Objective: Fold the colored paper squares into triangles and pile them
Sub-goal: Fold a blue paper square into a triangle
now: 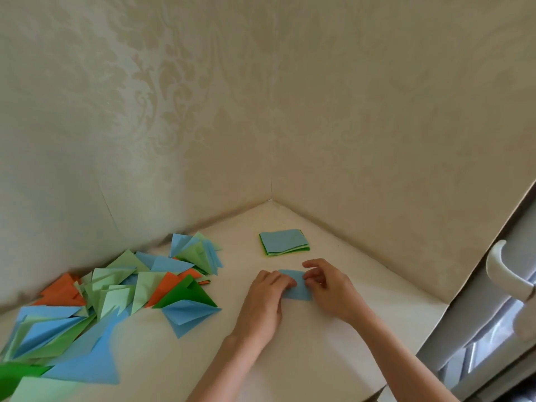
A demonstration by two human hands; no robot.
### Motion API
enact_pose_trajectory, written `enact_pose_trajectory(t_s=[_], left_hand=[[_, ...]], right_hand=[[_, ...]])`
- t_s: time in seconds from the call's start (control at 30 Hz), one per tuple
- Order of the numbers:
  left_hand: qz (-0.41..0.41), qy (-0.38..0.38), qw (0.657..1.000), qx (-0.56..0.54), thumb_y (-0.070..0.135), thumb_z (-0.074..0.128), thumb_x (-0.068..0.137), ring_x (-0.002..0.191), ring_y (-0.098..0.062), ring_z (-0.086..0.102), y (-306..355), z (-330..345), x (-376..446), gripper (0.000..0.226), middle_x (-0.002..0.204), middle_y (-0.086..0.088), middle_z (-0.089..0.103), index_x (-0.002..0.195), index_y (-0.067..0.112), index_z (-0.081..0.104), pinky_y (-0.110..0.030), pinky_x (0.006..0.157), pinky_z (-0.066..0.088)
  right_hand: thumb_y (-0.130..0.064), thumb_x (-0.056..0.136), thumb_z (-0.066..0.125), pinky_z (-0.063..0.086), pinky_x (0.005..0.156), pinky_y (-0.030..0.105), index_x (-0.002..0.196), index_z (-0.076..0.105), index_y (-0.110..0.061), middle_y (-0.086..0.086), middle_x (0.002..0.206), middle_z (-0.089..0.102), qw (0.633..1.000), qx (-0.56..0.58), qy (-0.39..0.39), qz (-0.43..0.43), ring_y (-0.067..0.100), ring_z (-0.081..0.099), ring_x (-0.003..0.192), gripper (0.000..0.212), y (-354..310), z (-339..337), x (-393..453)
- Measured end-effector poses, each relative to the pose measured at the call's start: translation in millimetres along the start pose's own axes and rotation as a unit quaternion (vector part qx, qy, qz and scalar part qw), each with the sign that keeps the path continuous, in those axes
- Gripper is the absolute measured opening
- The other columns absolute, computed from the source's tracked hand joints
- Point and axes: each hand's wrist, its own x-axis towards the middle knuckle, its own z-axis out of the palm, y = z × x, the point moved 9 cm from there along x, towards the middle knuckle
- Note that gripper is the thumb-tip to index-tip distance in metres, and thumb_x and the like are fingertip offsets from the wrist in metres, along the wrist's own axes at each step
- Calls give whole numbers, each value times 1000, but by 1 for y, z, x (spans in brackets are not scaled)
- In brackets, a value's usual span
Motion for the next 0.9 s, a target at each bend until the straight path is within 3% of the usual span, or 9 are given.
enact_pose_trajectory(t_s=[0.1,0.23,0.33,0.43,0.5,0.6,0.73,0.8,0.9], left_hand=[[-23,-9,1000,-14,-10,46,85,94,-11,51,-5,-2,-3,44,102,10,63,111,21,64,-13,83,36],[-35,-24,999,-26,-2,49,87,97,-7,56,-10,-10,-5,40,102,14,62,113,26,62,-25,89,43],[-40,-42,998,-29,28,56,91,95,-2,55,-8,-15,-6,27,101,18,62,118,28,57,-28,92,43],[-33,-47,998,34,68,51,79,100,0,48,-5,-18,-10,55,104,21,57,122,33,51,-23,96,33],[-17,-28,997,64,74,50,74,100,-1,46,-3,-19,-13,61,105,21,57,120,33,52,-23,93,31],[-14,-4,999,37,64,56,77,99,-4,47,-7,-18,-18,50,104,20,58,114,30,55,-21,87,36],[-37,-7,999,-21,27,66,86,101,-2,52,-18,-20,-21,27,105,14,61,111,27,56,-21,88,44],[-46,-13,998,-27,16,63,88,97,-2,56,-20,-23,-19,21,102,11,63,105,26,57,-20,86,45],[-65,-6,998,-17,7,60,88,91,-9,61,-26,-29,-17,21,97,7,66,102,22,61,-19,80,46]], right_hand=[[-16,93,55,40,64,4,113,57,-22,-2,96,62,998,-17,62,10,8,57,84,20,-2,-16,4],[-30,93,58,46,73,22,116,52,-25,-1,96,62,997,-68,38,30,13,59,86,24,-7,-6,5],[-27,91,60,44,64,15,109,59,-27,-6,86,64,997,-69,24,26,8,59,78,18,-13,3,2],[-20,88,63,39,56,4,97,72,-23,-7,90,67,996,-83,25,22,3,57,76,13,-14,7,-5],[-19,86,64,38,53,1,96,74,-23,-8,93,68,996,-77,22,34,0,56,75,15,-12,7,-9],[-20,87,60,36,50,3,95,75,-29,-13,88,65,996,-71,-3,50,-1,56,72,19,-12,6,-14],[-18,87,53,38,62,5,107,70,-34,-13,101,63,991,-126,-49,-3,2,56,84,31,-21,10,-20],[-24,88,55,36,71,9,118,65,-33,-12,104,54,979,-192,-53,-51,4,50,87,33,-26,14,-21],[-37,88,62,35,72,15,116,67,-34,-13,99,49,976,-202,-29,-78,4,48,82,28,-26,16,-20]])
